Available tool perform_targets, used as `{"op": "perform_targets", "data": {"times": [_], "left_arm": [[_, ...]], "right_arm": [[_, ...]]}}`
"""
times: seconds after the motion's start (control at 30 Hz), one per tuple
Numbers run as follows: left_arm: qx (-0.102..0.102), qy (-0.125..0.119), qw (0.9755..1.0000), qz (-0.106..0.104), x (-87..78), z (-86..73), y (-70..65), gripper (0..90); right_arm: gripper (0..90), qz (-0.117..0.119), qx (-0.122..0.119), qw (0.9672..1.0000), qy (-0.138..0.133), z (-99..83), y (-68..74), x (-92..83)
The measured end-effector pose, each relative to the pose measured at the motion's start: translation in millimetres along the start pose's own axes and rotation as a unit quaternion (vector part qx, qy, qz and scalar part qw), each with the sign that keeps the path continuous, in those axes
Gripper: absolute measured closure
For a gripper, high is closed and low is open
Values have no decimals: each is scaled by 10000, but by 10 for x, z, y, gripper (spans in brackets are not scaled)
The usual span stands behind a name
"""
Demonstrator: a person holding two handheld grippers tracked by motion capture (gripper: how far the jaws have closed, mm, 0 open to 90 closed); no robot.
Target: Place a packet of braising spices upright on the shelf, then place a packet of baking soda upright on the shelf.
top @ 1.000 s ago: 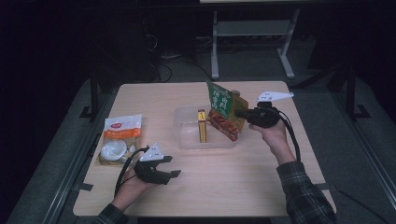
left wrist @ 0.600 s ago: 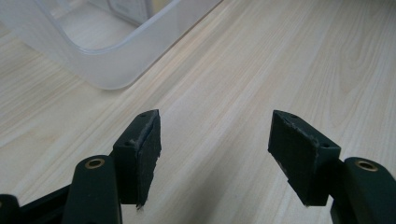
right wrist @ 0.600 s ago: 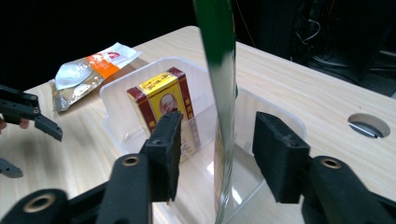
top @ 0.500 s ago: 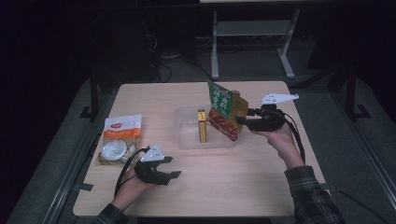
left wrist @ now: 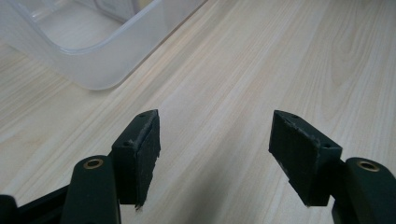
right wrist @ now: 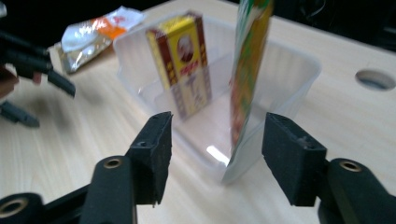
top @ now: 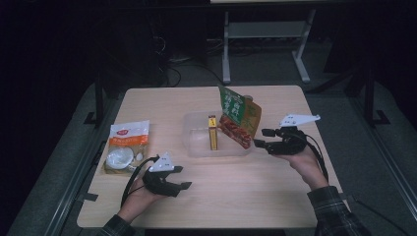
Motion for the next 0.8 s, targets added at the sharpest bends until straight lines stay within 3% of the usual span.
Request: {"op": "perform_targets", "data": {"times": [0.1, 0.17, 0.37, 0.57, 0.7, 0.8], "left_arm": [[21, 42, 10000, -3, -2, -12, 1, 332], [31, 65, 10000, 8, -2, -16, 0, 332], [66, 129, 9999, 73, 3, -33, 34, 332], [-138, 252, 9994, 189, -26, -78, 132, 332], [-285, 294, 9984, 397, -75, -96, 233, 333], [-385, 376, 9964, 656, -146, -106, 379, 334]], "right_arm": [[403, 64, 1, 9998, 188, -138, 73, 33], [389, 83, -62, 9989, 464, -305, 143, 79], [347, 149, 37, 9970, 755, -528, 251, 123], [344, 272, 155, 9944, 1012, -820, 418, 137], [344, 314, 174, 9932, 1106, -952, 523, 109], [344, 343, 286, 9918, 1199, -1040, 589, 81]]}}
Point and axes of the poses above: each handheld gripper's, and its own axes: x roughly forward along the jaws, z roughly out of its top, y roughly to its left, the point moved 8 cm from there along x, roughly forward along the jaws, and after that the axes turned 9 degrees about z, right-handed, at the moved point
